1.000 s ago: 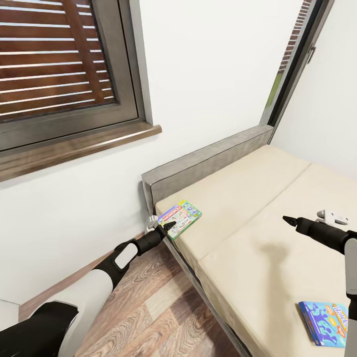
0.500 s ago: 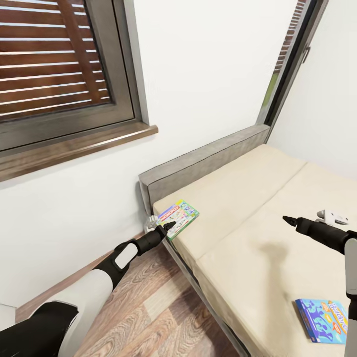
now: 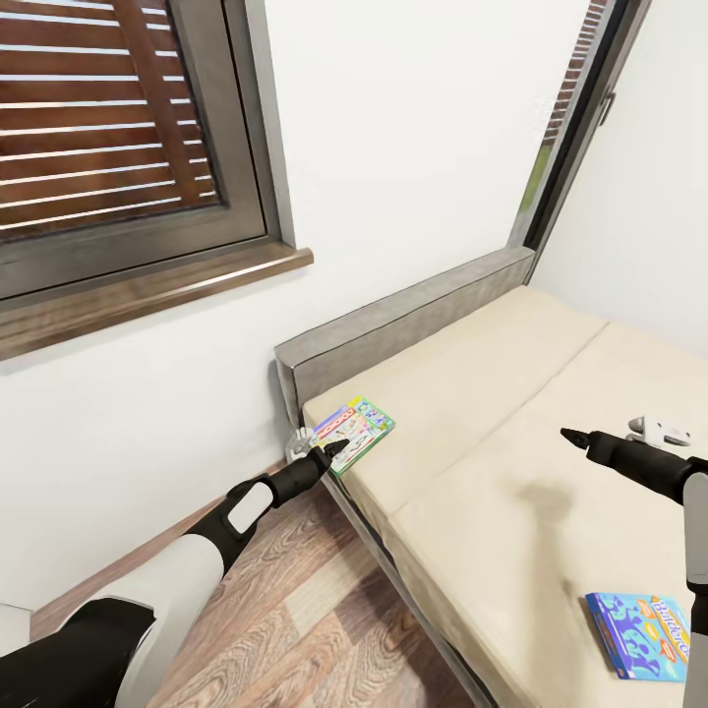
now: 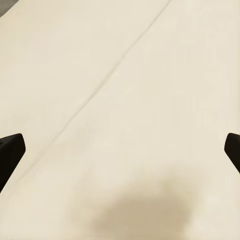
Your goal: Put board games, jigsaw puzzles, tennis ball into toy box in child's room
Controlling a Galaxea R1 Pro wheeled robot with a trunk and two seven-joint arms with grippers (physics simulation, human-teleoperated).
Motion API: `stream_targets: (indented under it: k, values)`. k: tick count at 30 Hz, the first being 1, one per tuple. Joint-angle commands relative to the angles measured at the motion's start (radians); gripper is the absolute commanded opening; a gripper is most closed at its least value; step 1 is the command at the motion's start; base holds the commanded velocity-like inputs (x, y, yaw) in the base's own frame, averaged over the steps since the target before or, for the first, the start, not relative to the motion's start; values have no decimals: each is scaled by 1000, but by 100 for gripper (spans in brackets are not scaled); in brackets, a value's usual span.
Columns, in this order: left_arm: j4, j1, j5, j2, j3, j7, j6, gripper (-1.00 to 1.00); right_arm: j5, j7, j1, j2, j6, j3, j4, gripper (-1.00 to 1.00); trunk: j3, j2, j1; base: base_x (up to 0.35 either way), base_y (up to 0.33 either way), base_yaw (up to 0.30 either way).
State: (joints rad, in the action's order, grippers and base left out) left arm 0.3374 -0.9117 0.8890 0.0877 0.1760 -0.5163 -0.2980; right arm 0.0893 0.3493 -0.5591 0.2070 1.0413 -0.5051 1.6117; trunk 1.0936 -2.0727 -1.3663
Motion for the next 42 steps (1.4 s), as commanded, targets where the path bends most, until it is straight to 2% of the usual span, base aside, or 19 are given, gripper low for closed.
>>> stream_targets:
  k: [1, 13, 14, 39, 40, 42]
  values:
    - [0, 0, 10, 0, 3, -1, -6, 100, 9, -3, -1, 0, 6, -1, 1, 100, 1, 0, 0, 0, 0, -4]
    - [0, 0, 10, 0, 3, -1, -6, 100, 9, -4, -1, 0, 6, -1, 1, 100, 1, 0, 0, 0, 0, -2]
    - [0, -1, 10, 0, 3, -1, -6, -100, 9, -4, -1, 0, 6, -1, 1, 100, 1, 0, 0, 0, 0, 0]
    - [0, 1, 10, -1, 3, -16, -6, -100, 9, -4, 0, 0, 6, 0, 1, 100, 1, 0, 0, 0, 0, 0]
    - [1, 3, 4, 1, 7, -59, -5, -100, 9, -4, 0, 0, 6, 0, 1, 100, 1, 0, 0, 0, 0, 0]
    - [1, 4, 3, 2, 7, -67, -5, -100, 9, -4, 0, 1, 6, 0, 1, 100, 1, 0, 0, 0, 0, 0]
